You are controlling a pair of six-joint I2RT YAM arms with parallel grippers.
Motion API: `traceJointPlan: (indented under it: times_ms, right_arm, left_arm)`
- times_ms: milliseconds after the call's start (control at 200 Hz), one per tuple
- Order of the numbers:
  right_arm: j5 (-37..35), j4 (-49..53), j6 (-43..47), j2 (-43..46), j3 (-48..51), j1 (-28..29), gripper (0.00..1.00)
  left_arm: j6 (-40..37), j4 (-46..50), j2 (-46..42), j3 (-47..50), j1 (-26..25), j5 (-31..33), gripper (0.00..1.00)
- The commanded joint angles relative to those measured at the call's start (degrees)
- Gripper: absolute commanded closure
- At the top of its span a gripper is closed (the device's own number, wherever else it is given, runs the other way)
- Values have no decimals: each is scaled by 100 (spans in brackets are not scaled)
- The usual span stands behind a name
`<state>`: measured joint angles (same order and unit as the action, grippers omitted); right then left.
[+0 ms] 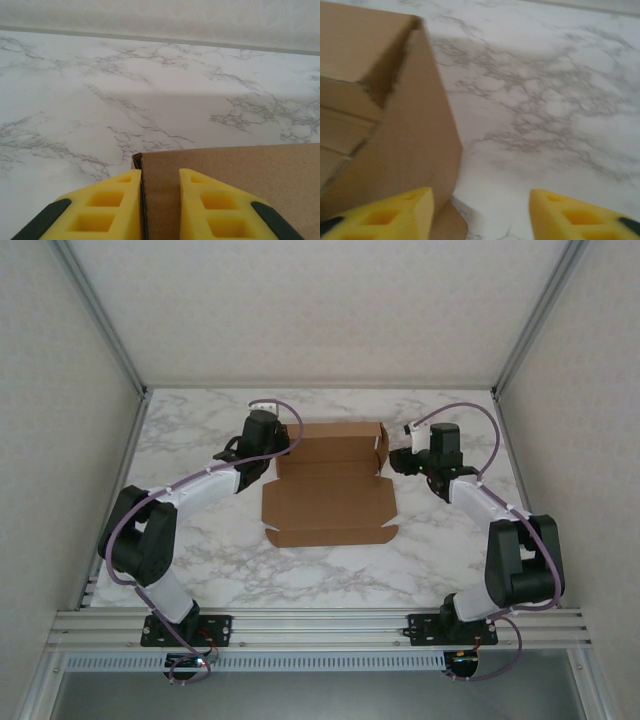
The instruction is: Fold the paper box
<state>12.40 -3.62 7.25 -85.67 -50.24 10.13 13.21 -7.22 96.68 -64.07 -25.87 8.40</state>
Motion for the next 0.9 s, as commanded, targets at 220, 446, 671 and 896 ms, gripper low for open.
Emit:
traceJointPlan:
  times_ms: [220,446,671,896]
  right_arm:
    - [525,-147,612,-717,-477,405,41]
    - [-56,-307,919,-1045,-599,613,37]
    - [-477,-644,1169,-1395,-818,658,41]
    - [-550,-886,1124,-1637,-1017,669,52]
  left_arm:
    - [-170,812,177,114,-19,-109,78]
    - [-205,783,163,140,-23,-146,79]
    - [-241,722,162,185,-23,-234,79]
    - [-284,692,149,211,-23,-269,80]
